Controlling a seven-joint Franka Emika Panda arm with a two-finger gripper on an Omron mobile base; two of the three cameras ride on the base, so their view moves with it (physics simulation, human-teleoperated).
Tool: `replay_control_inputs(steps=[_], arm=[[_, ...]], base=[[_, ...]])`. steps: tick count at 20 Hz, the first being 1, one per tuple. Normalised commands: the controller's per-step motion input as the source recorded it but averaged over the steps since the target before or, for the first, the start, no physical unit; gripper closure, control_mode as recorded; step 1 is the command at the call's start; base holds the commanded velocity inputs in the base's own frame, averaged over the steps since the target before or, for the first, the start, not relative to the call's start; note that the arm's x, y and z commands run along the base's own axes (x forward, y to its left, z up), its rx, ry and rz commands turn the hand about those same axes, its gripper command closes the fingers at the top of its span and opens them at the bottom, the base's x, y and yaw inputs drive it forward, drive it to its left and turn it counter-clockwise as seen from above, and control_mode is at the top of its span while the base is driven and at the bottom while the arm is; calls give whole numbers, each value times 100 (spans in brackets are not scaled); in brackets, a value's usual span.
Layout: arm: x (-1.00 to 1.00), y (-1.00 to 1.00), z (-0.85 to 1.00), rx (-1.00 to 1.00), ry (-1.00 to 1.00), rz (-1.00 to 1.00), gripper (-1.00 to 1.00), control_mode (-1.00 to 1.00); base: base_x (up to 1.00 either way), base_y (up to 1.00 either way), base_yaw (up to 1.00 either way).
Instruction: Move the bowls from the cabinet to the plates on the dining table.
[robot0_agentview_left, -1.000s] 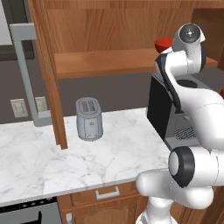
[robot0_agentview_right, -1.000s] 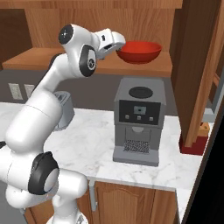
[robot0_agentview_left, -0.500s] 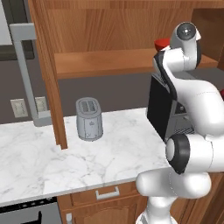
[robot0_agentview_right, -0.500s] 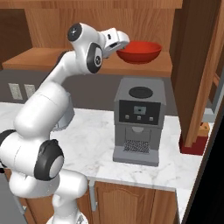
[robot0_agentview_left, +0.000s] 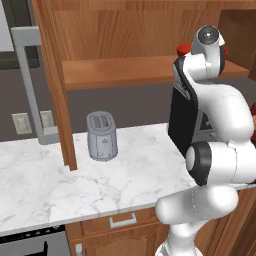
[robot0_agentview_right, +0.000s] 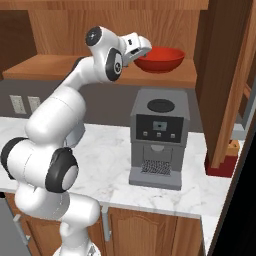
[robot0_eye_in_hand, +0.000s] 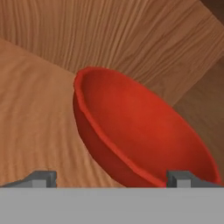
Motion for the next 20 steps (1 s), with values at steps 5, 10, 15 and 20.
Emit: replay_control_inputs(steps=[5, 10, 15, 20], arm=[[27, -9, -5, 0, 2, 0, -100, -100], [24, -12, -10, 0, 1, 0, -100, -100], [22, -10, -18, -1, 0, 0, -100, -100], [24, -8, -24, 0, 0, 0, -100, -100]], base=[[0, 0, 0], [0, 0, 0], [0, 0, 0], [0, 0, 0]])
